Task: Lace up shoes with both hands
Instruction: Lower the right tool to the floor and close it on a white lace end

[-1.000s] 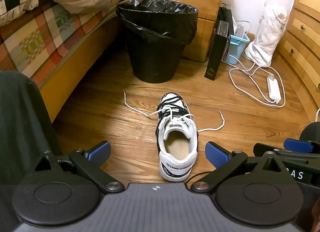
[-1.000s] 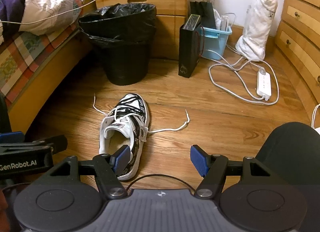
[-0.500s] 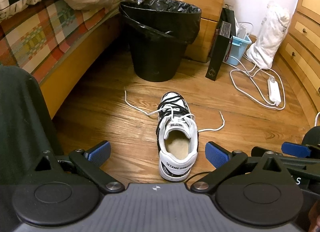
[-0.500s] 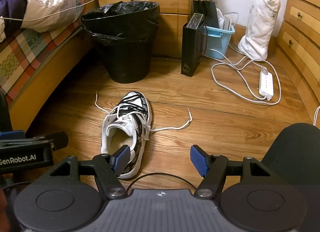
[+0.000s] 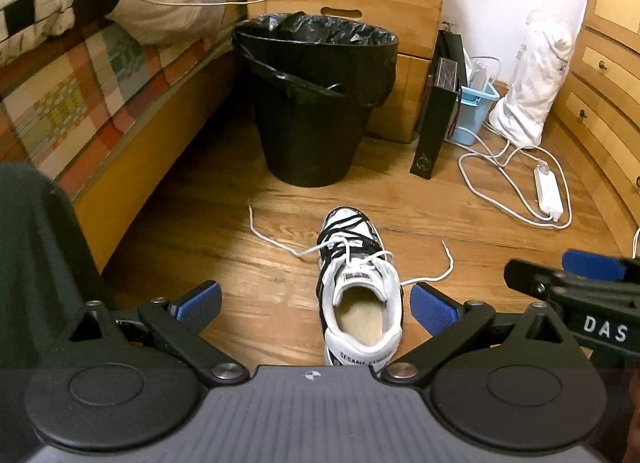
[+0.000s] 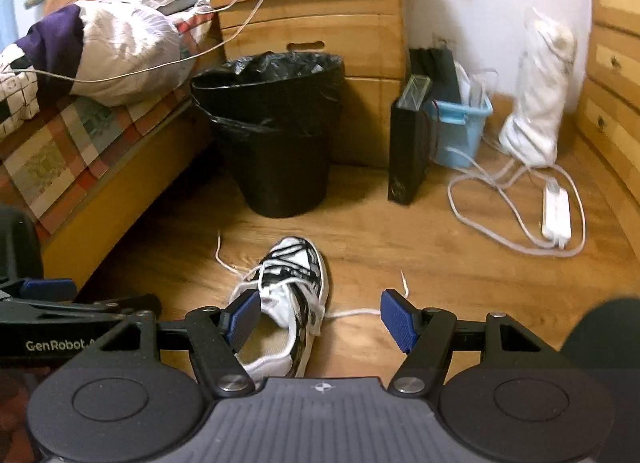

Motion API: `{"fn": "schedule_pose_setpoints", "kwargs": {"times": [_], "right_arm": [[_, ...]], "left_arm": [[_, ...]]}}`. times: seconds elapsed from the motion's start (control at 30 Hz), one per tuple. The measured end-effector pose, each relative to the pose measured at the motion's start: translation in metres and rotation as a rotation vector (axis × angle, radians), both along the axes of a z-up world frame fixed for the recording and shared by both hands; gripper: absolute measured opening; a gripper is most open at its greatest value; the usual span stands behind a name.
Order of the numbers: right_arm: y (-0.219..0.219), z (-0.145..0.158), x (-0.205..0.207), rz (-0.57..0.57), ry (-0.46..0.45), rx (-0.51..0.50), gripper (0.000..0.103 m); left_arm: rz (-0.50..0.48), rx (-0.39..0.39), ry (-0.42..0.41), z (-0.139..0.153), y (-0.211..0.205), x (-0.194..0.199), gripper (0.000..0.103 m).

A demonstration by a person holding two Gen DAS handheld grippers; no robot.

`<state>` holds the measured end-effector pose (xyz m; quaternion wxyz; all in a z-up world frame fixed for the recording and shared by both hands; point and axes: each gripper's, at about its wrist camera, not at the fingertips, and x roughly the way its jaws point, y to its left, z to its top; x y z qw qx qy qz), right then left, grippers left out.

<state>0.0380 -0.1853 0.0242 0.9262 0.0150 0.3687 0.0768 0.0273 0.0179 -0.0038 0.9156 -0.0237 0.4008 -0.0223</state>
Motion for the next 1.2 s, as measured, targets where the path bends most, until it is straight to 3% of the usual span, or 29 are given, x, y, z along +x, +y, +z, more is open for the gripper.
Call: {"fn": "schedule_pose_setpoints", "kwargs": {"times": [0.23, 0.4, 0.77, 1.2], "right_arm": [[0.003, -0.003, 0.044, 0.023, 0.04, 0.036, 0.07], [0.014, -0.009, 0.072, 0.062, 0.047, -0.006, 0.06], [0.05, -0.024, 0.112, 0.122, 0.048, -0.058, 0.056], [0.111, -0.057, 0.164, 0.315, 0.096, -0.073, 0.056]], "left_arm": [[0.004, -0.025, 0.018, -0.008, 0.008, 0.012, 0.103], [0.004, -0.045, 0.041, -0.014, 0.014, 0.016, 0.103], [0.03, -0.093, 0.062, -0.02, 0.024, 0.016, 0.103], [0.084, -0.167, 0.092, -0.03, 0.043, 0.016, 0.103]]}}
